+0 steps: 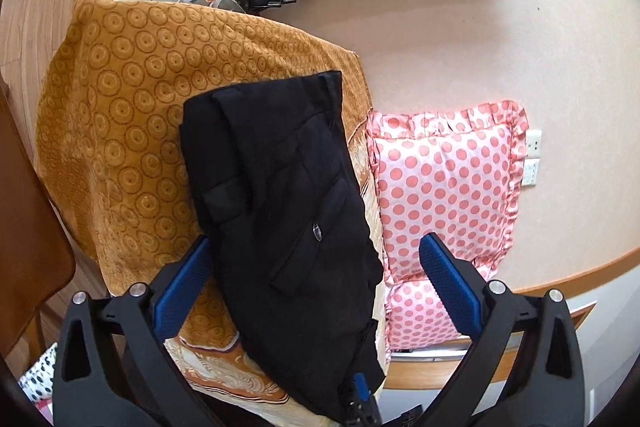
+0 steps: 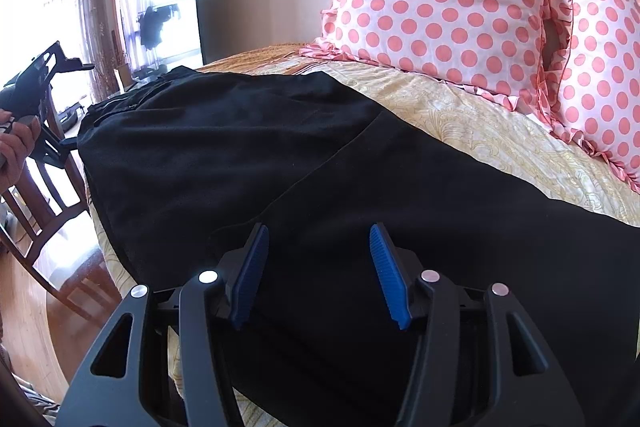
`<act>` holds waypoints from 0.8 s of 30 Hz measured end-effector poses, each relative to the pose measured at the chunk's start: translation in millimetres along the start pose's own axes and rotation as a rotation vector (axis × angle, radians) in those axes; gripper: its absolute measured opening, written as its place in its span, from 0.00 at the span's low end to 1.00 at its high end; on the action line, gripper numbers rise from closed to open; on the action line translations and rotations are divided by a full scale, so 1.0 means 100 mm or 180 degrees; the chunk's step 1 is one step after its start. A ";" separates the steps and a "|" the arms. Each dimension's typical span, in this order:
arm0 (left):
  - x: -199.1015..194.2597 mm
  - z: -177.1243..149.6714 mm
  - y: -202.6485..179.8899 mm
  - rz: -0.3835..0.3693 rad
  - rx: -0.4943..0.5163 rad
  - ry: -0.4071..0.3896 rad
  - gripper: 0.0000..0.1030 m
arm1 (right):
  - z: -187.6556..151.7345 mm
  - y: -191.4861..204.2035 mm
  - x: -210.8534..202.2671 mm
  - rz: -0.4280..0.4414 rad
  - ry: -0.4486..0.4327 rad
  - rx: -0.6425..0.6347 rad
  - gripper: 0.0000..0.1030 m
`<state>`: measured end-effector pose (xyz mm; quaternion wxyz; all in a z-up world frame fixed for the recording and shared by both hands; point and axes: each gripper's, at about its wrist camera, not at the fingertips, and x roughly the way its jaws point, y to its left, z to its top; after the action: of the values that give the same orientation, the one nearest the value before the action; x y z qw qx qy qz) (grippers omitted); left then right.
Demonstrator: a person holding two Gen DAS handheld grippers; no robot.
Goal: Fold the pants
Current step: 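Grasp the black pants waistband with the left gripper and lift it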
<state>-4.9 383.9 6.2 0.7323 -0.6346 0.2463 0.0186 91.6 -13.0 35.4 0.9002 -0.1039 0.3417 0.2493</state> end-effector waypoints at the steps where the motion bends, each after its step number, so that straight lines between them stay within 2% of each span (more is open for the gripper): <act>1: 0.00 0.00 -0.01 -0.0014 0.0006 -0.0029 0.96 | 0.00 0.00 0.00 0.0001 -0.0003 -0.0002 0.53; 3: 0.02 -0.02 -0.03 0.0097 0.0090 -0.0127 0.87 | 0.00 0.01 0.00 -0.0002 -0.0012 -0.0006 0.53; 6: 0.07 -0.09 -0.11 0.0261 0.0311 -0.0240 0.82 | 0.00 0.01 -0.01 0.0005 -0.0027 -0.0001 0.53; 9: 0.10 -0.12 -0.15 0.0376 0.0390 -0.0342 0.74 | -0.01 0.01 -0.01 0.0016 -0.0042 0.0012 0.53; 11: 0.12 -0.13 -0.15 0.0478 0.0434 -0.0416 0.63 | -0.03 0.00 -0.03 0.0028 -0.0063 0.0021 0.53; 15: 0.16 -0.19 -0.10 0.0673 0.0494 -0.0581 0.24 | -0.08 -0.02 -0.08 0.0032 -0.0110 0.0070 0.60; 16: 0.17 -0.21 -0.09 0.0666 0.0523 -0.0623 0.19 | -0.10 -0.03 -0.10 0.0055 -0.0131 0.0088 0.61; 18: 0.15 -0.23 -0.13 0.0687 0.0668 -0.0687 0.14 | -0.14 -0.07 -0.16 0.0083 -0.0165 0.0133 0.62; 20: 0.14 -0.29 -0.28 0.0769 0.0945 -0.0769 0.12 | -0.18 -0.11 -0.24 0.0112 -0.0214 0.0183 0.74; 24: 0.11 -0.48 -0.71 0.0841 0.1550 -0.0916 0.11 | -0.27 -0.25 -0.50 0.0122 -0.0379 0.0292 0.85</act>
<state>12.4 321.8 64.0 0.8814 -0.3938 0.2177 0.1436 57.2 -62.7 48.7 0.9178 -0.0409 0.3005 0.2562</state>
